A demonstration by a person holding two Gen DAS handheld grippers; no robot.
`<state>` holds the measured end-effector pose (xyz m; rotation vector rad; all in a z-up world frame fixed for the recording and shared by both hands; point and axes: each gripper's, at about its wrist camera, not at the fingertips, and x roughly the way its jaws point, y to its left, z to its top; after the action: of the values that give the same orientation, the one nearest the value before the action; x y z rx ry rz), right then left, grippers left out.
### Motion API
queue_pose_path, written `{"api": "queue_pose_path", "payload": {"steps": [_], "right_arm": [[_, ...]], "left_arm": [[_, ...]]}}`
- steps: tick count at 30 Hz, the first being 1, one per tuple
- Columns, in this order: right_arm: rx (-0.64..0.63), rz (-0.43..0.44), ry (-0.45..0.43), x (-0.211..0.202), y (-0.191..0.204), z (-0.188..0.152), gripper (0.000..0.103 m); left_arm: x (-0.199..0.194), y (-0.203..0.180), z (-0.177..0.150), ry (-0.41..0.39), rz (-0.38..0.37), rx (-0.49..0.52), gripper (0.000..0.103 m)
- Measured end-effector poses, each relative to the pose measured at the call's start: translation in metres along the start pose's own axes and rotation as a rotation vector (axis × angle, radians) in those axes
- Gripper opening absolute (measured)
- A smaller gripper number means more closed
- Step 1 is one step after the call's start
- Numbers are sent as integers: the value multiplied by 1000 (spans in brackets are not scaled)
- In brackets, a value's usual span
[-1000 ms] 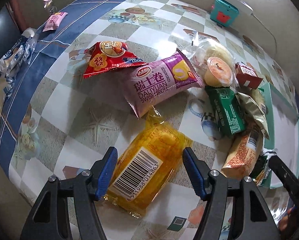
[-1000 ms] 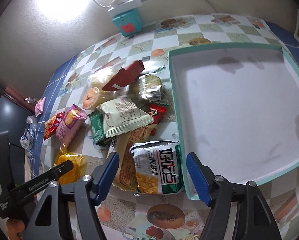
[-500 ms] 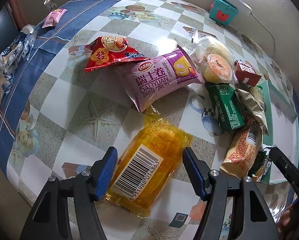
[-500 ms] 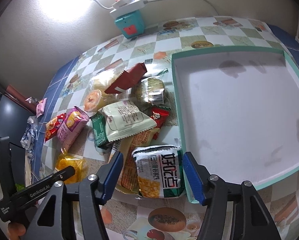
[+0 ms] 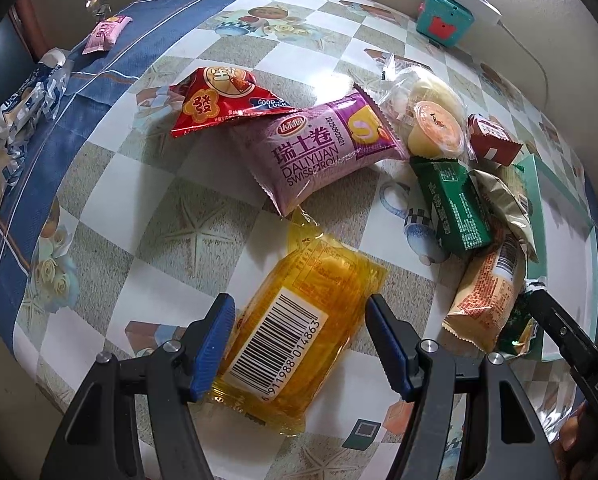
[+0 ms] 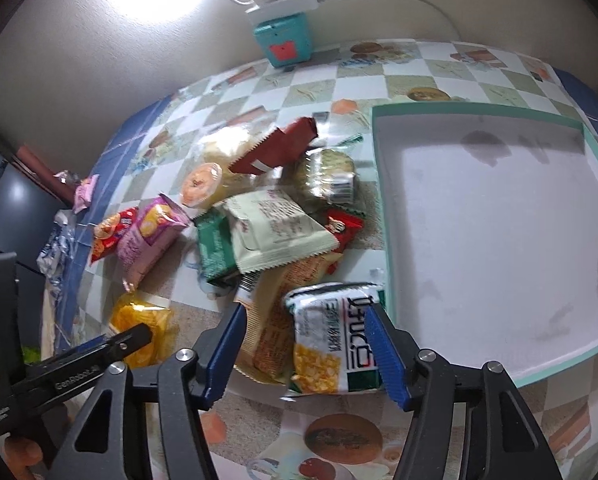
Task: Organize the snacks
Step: 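Grasp the yellow cake bag with the left tool while the right grasps the green chip bag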
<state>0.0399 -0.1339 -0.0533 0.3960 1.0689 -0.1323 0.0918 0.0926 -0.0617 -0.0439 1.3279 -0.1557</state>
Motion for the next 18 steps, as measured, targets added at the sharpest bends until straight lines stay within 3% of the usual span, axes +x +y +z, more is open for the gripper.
{"api": "queue_pose_path", "payload": {"steps": [7, 16, 18], "right_arm": [[1, -21, 25, 6, -2, -2, 65], [-49, 24, 82, 16, 14, -10, 64], [-64, 9, 88, 17, 16, -11, 57]], "left_arm": [[3, -1, -1, 12, 6, 5, 69], [8, 0, -1, 35, -3, 5, 69], [9, 1, -2, 36, -2, 6, 69]]}}
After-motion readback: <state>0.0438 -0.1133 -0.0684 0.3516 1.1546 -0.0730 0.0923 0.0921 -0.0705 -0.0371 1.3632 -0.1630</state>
